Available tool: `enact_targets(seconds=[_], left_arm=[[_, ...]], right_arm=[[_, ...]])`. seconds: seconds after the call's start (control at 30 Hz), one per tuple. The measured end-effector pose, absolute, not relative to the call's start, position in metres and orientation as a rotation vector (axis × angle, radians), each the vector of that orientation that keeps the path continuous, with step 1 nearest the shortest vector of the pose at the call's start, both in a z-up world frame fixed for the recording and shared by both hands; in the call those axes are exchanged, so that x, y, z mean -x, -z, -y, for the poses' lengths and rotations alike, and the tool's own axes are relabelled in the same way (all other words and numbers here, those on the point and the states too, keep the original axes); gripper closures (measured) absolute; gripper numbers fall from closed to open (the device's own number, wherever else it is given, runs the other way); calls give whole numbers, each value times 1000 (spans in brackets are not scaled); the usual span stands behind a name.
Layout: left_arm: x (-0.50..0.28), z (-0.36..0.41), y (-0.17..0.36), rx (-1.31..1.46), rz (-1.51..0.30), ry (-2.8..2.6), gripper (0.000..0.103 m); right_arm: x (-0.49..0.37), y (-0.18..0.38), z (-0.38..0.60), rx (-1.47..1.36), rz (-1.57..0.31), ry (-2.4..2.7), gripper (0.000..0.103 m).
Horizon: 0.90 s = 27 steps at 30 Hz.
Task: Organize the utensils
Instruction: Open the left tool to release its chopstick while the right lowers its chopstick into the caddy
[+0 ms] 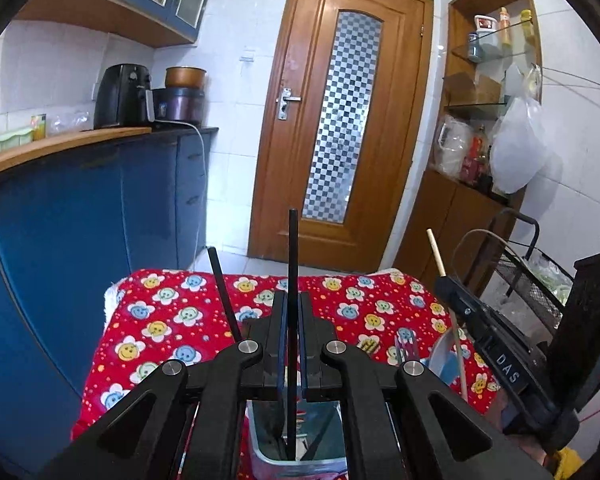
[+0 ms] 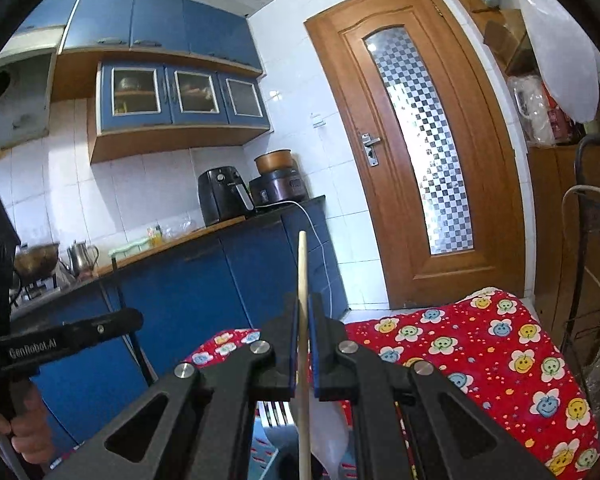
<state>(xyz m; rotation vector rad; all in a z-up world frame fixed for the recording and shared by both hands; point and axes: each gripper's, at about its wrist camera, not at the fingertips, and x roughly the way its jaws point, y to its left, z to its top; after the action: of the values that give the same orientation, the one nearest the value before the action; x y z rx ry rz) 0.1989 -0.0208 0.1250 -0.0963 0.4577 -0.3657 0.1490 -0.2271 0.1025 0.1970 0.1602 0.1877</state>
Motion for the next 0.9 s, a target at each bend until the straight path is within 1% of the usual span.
enact_targets(seconds=[0.23,0.37,0.5,0.67,0.83,0.9], left_arm=[[-193,21,-129,105,-445,372,98],[-189,22,-129,108,-446,383,98],[-187,24,-126,112,-459,398,97],[-186,24,-124,109,-461,406,97],[-186,22,-122,114,-484,412,97],[-186,20,-121,128,-501,417,97]], right_arm=[[-146,-128,225,-190,-77,-197,97],[-145,-127,215,-124,-56,-184,97],[-154,-124,215,-150,-40,-189,96],[-161,-121,212,-156,-51,-196,96],[-153,-115,208,-113,-107,-209,96],[-151,-114,209,-118,-143,-222,84]])
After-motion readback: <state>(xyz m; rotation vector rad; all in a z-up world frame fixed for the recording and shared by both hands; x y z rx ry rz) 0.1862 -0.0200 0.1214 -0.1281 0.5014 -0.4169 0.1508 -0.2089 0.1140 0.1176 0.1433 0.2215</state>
